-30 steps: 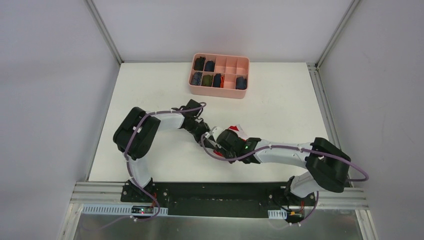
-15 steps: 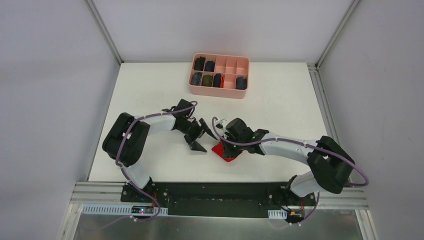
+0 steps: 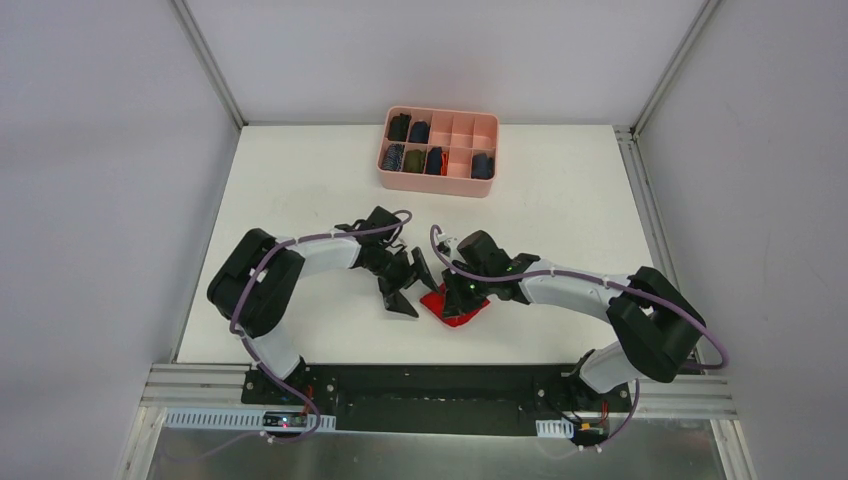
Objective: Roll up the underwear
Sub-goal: Roll the underwear to the center of the board.
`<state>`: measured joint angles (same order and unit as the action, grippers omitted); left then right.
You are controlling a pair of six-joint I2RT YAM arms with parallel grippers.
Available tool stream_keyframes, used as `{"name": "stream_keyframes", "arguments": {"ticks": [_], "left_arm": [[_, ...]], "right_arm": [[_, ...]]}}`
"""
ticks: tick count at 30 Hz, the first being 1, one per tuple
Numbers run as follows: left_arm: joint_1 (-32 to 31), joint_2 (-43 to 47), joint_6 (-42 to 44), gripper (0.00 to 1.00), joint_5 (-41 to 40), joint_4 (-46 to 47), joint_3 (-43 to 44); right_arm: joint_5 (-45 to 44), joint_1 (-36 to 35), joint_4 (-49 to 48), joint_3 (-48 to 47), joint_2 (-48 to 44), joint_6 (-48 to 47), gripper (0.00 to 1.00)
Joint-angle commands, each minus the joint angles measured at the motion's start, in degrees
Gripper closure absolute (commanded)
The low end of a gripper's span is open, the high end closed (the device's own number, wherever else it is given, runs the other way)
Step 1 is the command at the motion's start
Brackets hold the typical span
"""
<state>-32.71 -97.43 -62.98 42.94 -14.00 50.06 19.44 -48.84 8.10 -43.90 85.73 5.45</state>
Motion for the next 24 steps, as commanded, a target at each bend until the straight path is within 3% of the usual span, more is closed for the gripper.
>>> {"name": "stream_keyframes", "arguments": {"ticks": [1,11,14,17,19,20,24], "left_arm": [[-0.6,-1.05,-0.71,0.28,-2.35,0.46,0.23],[-1.42,-4.88,-1.45,0.37,-5.18,2.4,1.31],[-1.78,-5.81,-2.24,0.45,-5.93,2.5,2.14],[-1.83,-6.17,-4.03,0.7,-7.15,2.4,2.03],[-1.84,-6.13,-4.54,0.99,-7.07,2.3,2.12],[-1.81,-6.11,-4.6,1.0,-6.95,1.89,2.22],[-1.83,-5.72,-4.61,1.0,-5.76,-0.73,3.12]], "right_arm": [[1.92,0.23,-0.18,0.83,0.26,0.93,1.0],[2.27,0.37,-0.39,1.67,0.08,1.23,1.0],[2.11,0.41,-0.09,1.6,-0.02,1.06,1.0],[1.52,0.39,0.47,1.03,-0.2,0.76,1.0],[0.6,0.35,1.49,0.33,-0.29,0.22,1.0],[0.03,0.36,2.52,-0.26,-0.39,-0.35,0.98],[-3.97,-0.02,6.71,-2.84,-2.6,-1.69,0.65]]}}
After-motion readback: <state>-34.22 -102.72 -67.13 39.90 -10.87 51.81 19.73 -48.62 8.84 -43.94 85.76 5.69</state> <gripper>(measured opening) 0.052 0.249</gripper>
